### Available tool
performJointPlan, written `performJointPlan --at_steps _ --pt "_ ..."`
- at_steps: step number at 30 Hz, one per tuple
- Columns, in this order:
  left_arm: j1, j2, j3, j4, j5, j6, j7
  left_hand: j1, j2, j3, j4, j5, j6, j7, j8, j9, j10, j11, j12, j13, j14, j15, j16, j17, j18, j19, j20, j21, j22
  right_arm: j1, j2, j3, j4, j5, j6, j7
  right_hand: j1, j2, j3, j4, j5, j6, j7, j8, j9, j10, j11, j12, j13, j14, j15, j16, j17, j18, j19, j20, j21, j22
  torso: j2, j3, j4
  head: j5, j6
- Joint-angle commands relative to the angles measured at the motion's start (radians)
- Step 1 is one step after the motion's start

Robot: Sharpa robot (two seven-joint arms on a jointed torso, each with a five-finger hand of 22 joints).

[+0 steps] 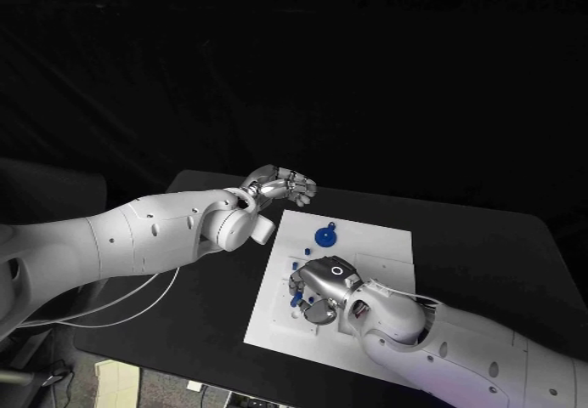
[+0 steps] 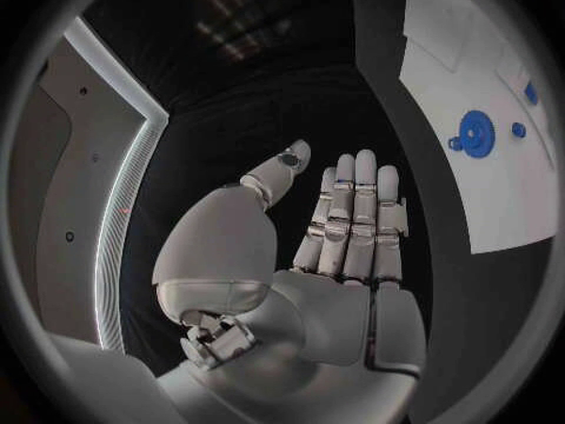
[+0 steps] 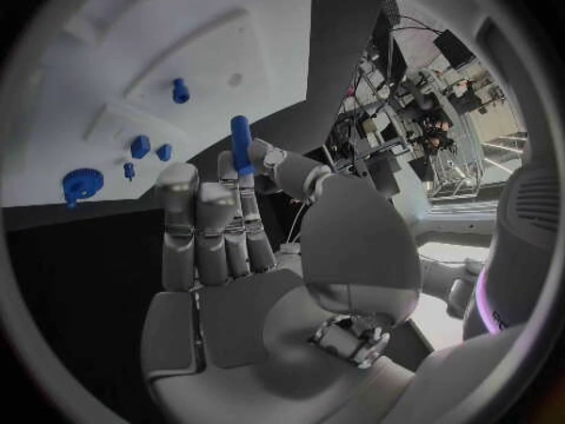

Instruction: Assemble the parts on the task board

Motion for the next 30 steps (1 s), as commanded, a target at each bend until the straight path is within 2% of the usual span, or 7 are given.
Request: performJointPlan --at_steps 1,5,12,19,26,30 --pt "0.001 0.003 0.001 0.001 0.008 0.009 0.014 -0.002 -0.001 0.000 0.001 -0.002 -0.009 0.001 0.005 -0.001 -0.007 0.000 -0.002 -0.002 0.004 0.004 -0.007 0.001 0.014 -0.005 0.004 -0.006 0.002 -0.010 0.014 -0.006 -0.015 -0.041 0.023 0.006 0.002 0.009 0.005 -0.001 0.000 0.006 -0.001 0.002 0.001 0.037 -0.007 0.003 0.001 -0.011 -0.015 0.003 0.000 0.102 0.000 -0.006 0.007 0.017 0.000 -0.0002 0.0002 0.005 -0.004" --pt "0.001 0.005 0.001 0.001 0.010 0.010 0.014 -0.002 -0.001 0.000 0.001 -0.002 -0.009 0.000 0.005 -0.001 -0.007 0.000 -0.002 -0.002 0.004 0.004 -0.007 0.002 0.014 -0.006 0.004 -0.006 0.002 -0.016 0.027 -0.016 -0.033 -0.050 0.025 0.005 0.002 0.010 0.005 -0.002 -0.001 0.006 -0.001 0.002 0.001 0.037 -0.007 0.003 0.001 -0.011 -0.015 0.003 0.000 0.102 0.000 -0.007 0.007 0.017 0.000 0.0011 -0.0005 0.009 -0.007" --pt "0.001 0.009 0.001 -0.002 0.011 0.011 0.014 -0.002 -0.001 0.000 0.001 -0.002 -0.009 0.000 0.005 -0.001 -0.007 0.000 -0.002 -0.002 0.004 0.004 -0.008 0.002 0.014 -0.006 0.004 -0.006 0.002 -0.017 0.038 -0.019 -0.043 -0.060 0.038 -0.004 0.002 0.010 0.006 -0.003 -0.001 0.006 -0.001 0.002 0.001 0.037 -0.007 0.002 0.002 -0.011 -0.015 0.002 0.000 0.102 -0.001 -0.007 0.007 0.017 0.000 0.0022 -0.0023 0.012 -0.012" --pt "0.001 0.013 0.001 -0.004 0.011 0.013 0.013 -0.002 -0.001 -0.001 0.001 -0.002 -0.009 0.001 0.005 -0.001 -0.007 0.000 -0.002 -0.002 0.004 0.004 -0.009 0.003 0.014 -0.006 0.004 -0.007 0.002 -0.020 0.048 -0.028 -0.061 -0.068 0.048 -0.009 0.002 0.010 0.006 -0.004 -0.001 0.006 -0.001 0.002 0.002 0.037 -0.007 0.002 0.002 -0.011 -0.015 0.002 0.000 0.102 -0.001 -0.008 0.007 0.017 0.000 0.0027 -0.0020 0.012 -0.015" --pt "0.001 0.012 0.001 -0.004 0.011 0.013 0.013 -0.002 -0.001 -0.001 0.001 -0.002 -0.009 0.001 0.005 -0.001 -0.007 0.000 -0.002 -0.002 0.005 0.004 -0.010 0.004 0.014 -0.006 0.004 -0.007 0.003 -0.028 0.055 -0.033 -0.083 -0.074 0.053 -0.011 0.002 0.010 0.006 -0.005 -0.001 0.006 -0.001 0.002 0.002 0.037 -0.007 0.002 0.002 -0.011 -0.015 0.002 0.000 0.102 -0.001 -0.008 0.007 0.017 0.000 0.0029 -0.0007 0.014 -0.017" --pt "0.001 0.011 0.001 -0.005 0.011 0.013 0.013 -0.002 -0.001 -0.001 0.001 -0.002 -0.009 0.001 0.005 -0.001 -0.007 0.000 -0.002 -0.002 0.005 0.004 -0.010 0.005 0.014 -0.006 0.004 -0.007 0.003 -0.028 0.054 -0.034 -0.087 -0.084 0.051 -0.017 0.002 0.011 0.007 -0.006 -0.001 0.006 -0.001 0.002 0.002 0.037 -0.007 0.001 0.003 -0.011 -0.015 0.002 0.000 0.102 -0.001 -0.009 0.007 0.017 0.000 0.0022 -0.0020 0.016 -0.021"
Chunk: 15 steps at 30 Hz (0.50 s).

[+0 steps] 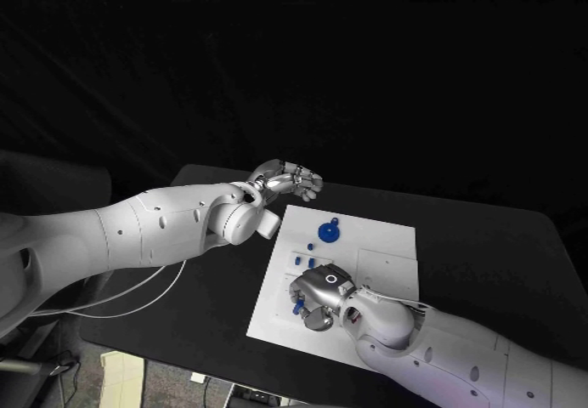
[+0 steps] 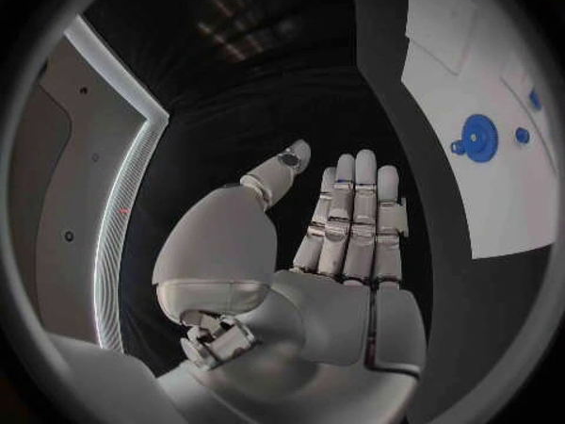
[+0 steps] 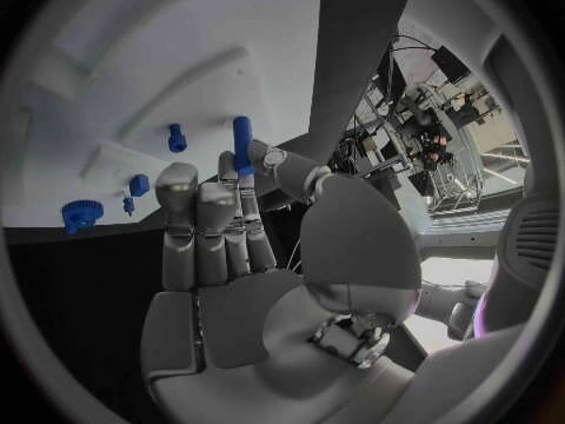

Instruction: Assemble the parts on the task board

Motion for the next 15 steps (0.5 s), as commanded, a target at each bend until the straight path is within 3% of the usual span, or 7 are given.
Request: performJointPlan --at_steps 1,15 --pt "0.001 0.001 0.001 0.002 0.007 0.013 0.013 -0.002 -0.001 -0.001 0.001 -0.002 -0.009 0.001 0.005 -0.002 -0.007 0.000 -0.002 -0.001 0.005 0.004 -0.007 0.001 0.014 -0.006 0.004 -0.005 0.001 -0.002 0.000 -0.002 -0.004 -0.029 0.017 -0.013 0.003 0.012 0.004 -0.003 0.002 0.007 -0.002 0.005 0.001 0.036 -0.006 0.006 0.002 -0.011 -0.015 0.002 0.000 0.102 -0.001 -0.005 0.007 0.017 0.000 -0.0007 -0.0011 0.002 -0.003" --pt "0.001 0.001 0.001 0.001 0.007 0.014 0.013 -0.003 -0.001 -0.001 0.001 -0.002 -0.010 0.001 0.006 -0.002 -0.008 0.000 -0.002 -0.001 0.005 0.004 -0.008 0.002 0.014 -0.006 0.005 -0.005 0.001 -0.002 0.000 -0.003 -0.004 -0.055 -0.009 -0.044 0.003 0.010 0.006 -0.006 0.002 0.009 -0.003 0.006 0.002 0.037 -0.006 0.006 0.004 -0.011 -0.015 0.002 0.000 0.102 -0.001 -0.007 0.008 0.017 0.000 0.0000 -0.0006 0.004 -0.002"
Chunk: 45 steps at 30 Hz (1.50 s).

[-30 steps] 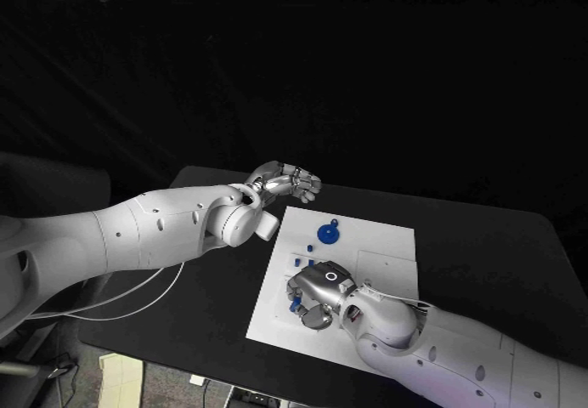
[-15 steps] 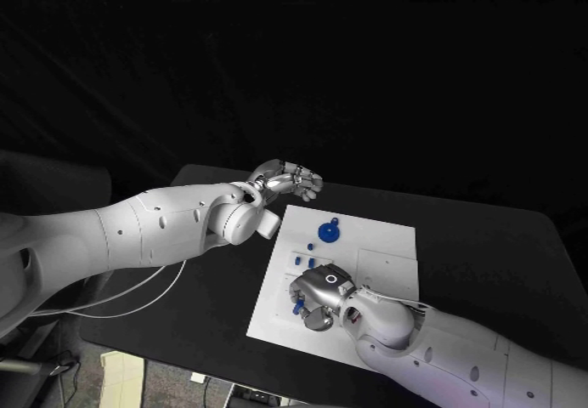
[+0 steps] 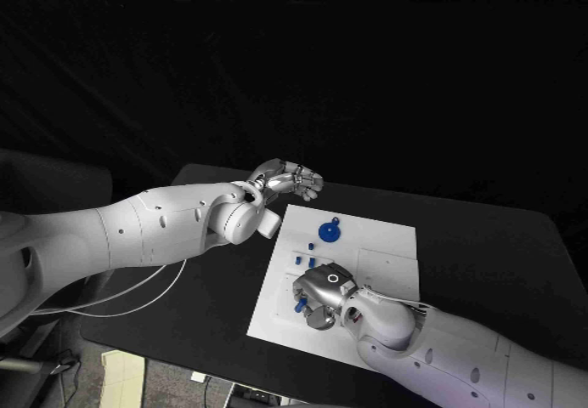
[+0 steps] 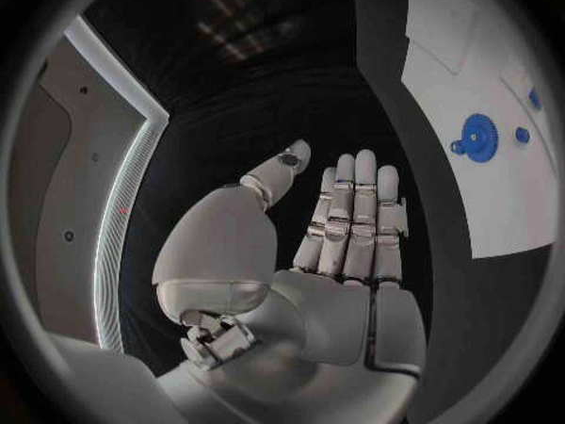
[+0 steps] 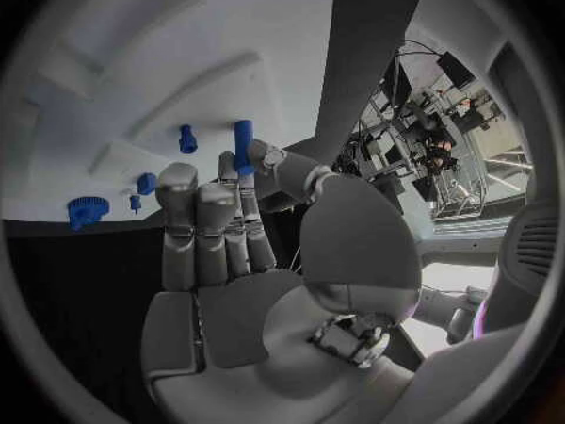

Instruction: Assemble the parts on the task board

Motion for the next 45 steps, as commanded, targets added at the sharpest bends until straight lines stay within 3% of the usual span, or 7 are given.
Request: performJointPlan --at_steps 1,10,21,31,34,39,45 --pt "0.001 0.002 0.001 0.001 0.006 0.013 0.013 -0.003 -0.001 -0.001 0.001 -0.002 -0.010 0.001 0.006 -0.002 -0.008 0.000 -0.002 -0.002 0.005 0.004 -0.004 0.002 0.014 -0.006 0.005 -0.004 0.002 -0.001 0.000 -0.001 0.001 -0.027 -0.006 -0.019 0.002 0.009 0.003 -0.003 0.006 0.006 0.001 0.007 0.002 0.037 -0.006 0.003 0.000 -0.011 -0.015 0.002 0.000 0.107 -0.001 -0.007 0.004 0.018 0.000 0.0001 0.0000 0.001 0.000" --pt "0.001 0.003 0.001 0.001 0.006 0.013 0.013 -0.002 -0.001 -0.001 0.001 -0.002 -0.010 0.001 0.006 -0.002 -0.008 0.000 -0.002 -0.002 0.005 0.004 -0.005 0.002 0.014 -0.006 0.005 -0.004 0.002 -0.001 0.010 -0.003 0.003 -0.028 0.044 -0.006 0.002 0.008 0.004 -0.003 0.006 0.006 0.000 0.007 0.002 0.038 -0.006 0.004 0.001 -0.011 -0.015 0.002 0.000 0.107 -0.001 -0.007 0.004 0.018 0.000 0.0001 -0.0002 0.002 -0.001" --pt "0.001 0.005 0.001 0.004 0.006 0.013 0.013 -0.002 -0.001 -0.001 0.001 -0.002 -0.010 0.001 0.006 -0.002 -0.008 0.000 -0.002 -0.002 0.005 0.004 -0.006 0.004 0.014 -0.006 0.005 -0.004 0.002 -0.001 0.028 -0.029 0.001 -0.042 0.083 -0.006 0.000 0.008 0.004 -0.004 0.006 0.006 0.000 0.007 0.003 0.038 -0.006 0.003 0.001 -0.011 -0.015 0.002 0.000 0.107 -0.002 -0.008 0.004 0.018 0.000 -0.0011 0.0010 0.001 -0.003" --pt "0.001 0.005 0.001 0.004 0.006 0.014 0.012 -0.002 -0.001 -0.001 0.000 -0.002 -0.010 0.001 0.006 -0.002 -0.007 0.000 -0.002 -0.002 0.005 0.004 -0.007 0.005 0.014 -0.006 0.005 -0.004 0.002 -0.001 0.034 -0.034 0.000 -0.027 0.062 -0.001 -0.008 0.000 0.008 -0.008 0.007 0.002 0.002 0.004 0.002 0.033 -0.004 -0.002 0.002 -0.013 -0.013 -0.002 -0.002 0.107 -0.007 -0.006 0.002 0.017 0.000 -0.0007 0.0005 0.001 -0.005" --pt "0.001 0.004 0.001 0.004 0.006 0.015 0.011 -0.002 -0.001 -0.001 0.001 -0.002 -0.010 0.001 0.006 -0.002 -0.007 0.000 -0.002 -0.002 0.005 0.004 -0.007 0.005 0.014 -0.006 0.005 -0.004 0.002 -0.001 0.033 -0.034 -0.002 -0.009 0.047 0.002 -0.017 -0.012 0.010 -0.010 0.010 -0.008 0.007 -0.004 -0.001 0.022 0.000 -0.010 0.001 -0.012 -0.009 -0.005 -0.005 0.107 -0.009 -0.003 0.001 0.016 0.000 -0.0004 -0.0006 0.002 -0.005" --pt "0.001 0.004 0.001 0.004 0.006 0.015 0.011 -0.002 -0.001 -0.001 0.001 -0.002 -0.010 0.001 0.006 -0.002 -0.008 0.000 -0.002 -0.002 0.005 0.004 -0.007 0.005 0.014 -0.006 0.005 -0.004 0.003 -0.001 0.031 -0.034 -0.001 0.009 0.030 0.007 -0.047 -0.052 -0.016 -0.012 0.020 -0.035 0.020 -0.023 -0.010 -0.009 0.014 -0.031 -0.006 -0.009 0.004 -0.006 -0.007 0.107 -0.006 0.001 0.004 0.016 0.000 0.0001 -0.0006 0.002 -0.005" --pt "0.001 0.002 0.001 0.004 0.006 0.015 0.011 -0.002 -0.001 -0.001 0.001 -0.002 -0.010 0.001 0.006 -0.002 -0.008 0.000 -0.002 -0.002 0.005 0.004 -0.008 0.006 0.014 -0.006 0.005 -0.005 0.003 -0.001 0.024 -0.034 0.004 0.024 -0.004 0.007 -0.080 -0.084 -0.100 -0.030 0.052 -0.092 0.045 -0.055 -0.025 -0.071 0.039 -0.070 -0.021 -0.007 0.029 -0.005 -0.009 0.107 -0.005 0.007 0.002 0.014 0.000 0.0007 -0.0010 0.001 -0.005"
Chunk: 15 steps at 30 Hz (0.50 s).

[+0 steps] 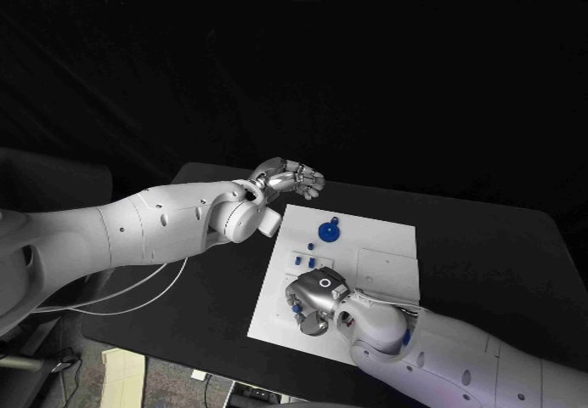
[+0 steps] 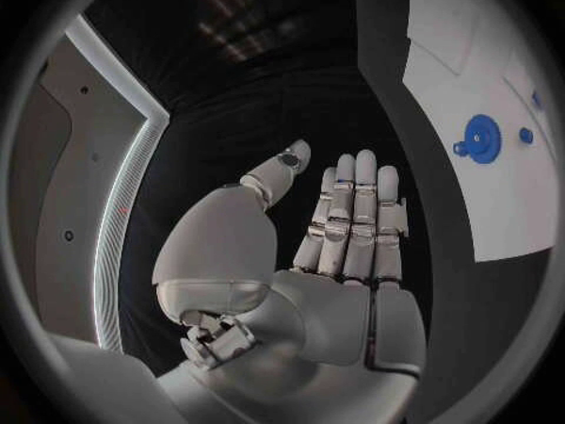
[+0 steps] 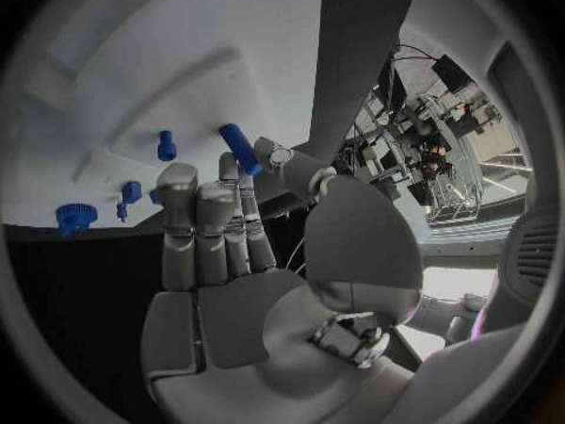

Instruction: Assemble the parts on the task board

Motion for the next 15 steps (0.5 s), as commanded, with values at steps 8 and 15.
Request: performJointPlan --at_steps 8,15 --pt "0.001 -0.002 0.001 0.002 0.005 0.013 0.011 -0.003 -0.002 -0.002 0.001 -0.002 -0.007 -0.003 0.006 -0.002 -0.008 0.000 -0.002 -0.002 0.005 0.004 -0.005 0.003 0.014 -0.002 0.001 -0.005 0.002 -0.003 -0.023 -0.002 0.023 0.042 -0.102 0.015 -0.016 -0.028 -0.103 -0.039 0.025 -0.097 0.042 -0.048 -0.024 -0.120 0.040 -0.035 -0.042 -0.013 0.042 -0.008 -0.008 0.108 -0.013 0.010 -0.014 0.010 0.000 0.0006 -0.0005 -0.001 0.001" --pt "0.001 -0.005 0.001 0.000 0.005 0.014 0.011 -0.003 -0.002 -0.002 0.001 -0.002 -0.008 -0.002 0.006 -0.002 -0.009 0.001 -0.002 -0.002 0.005 0.004 -0.006 0.003 0.014 -0.002 0.001 -0.005 0.002 0.009 -0.061 0.005 0.072 0.052 -0.138 0.014 -0.011 -0.032 -0.132 -0.047 0.027 -0.126 0.053 -0.057 -0.031 -0.164 0.055 -0.031 -0.068 -0.026 0.056 -0.012 -0.015 0.108 -0.027 0.020 -0.028 0.008 0.000 0.0007 -0.0005 -0.003 0.004"
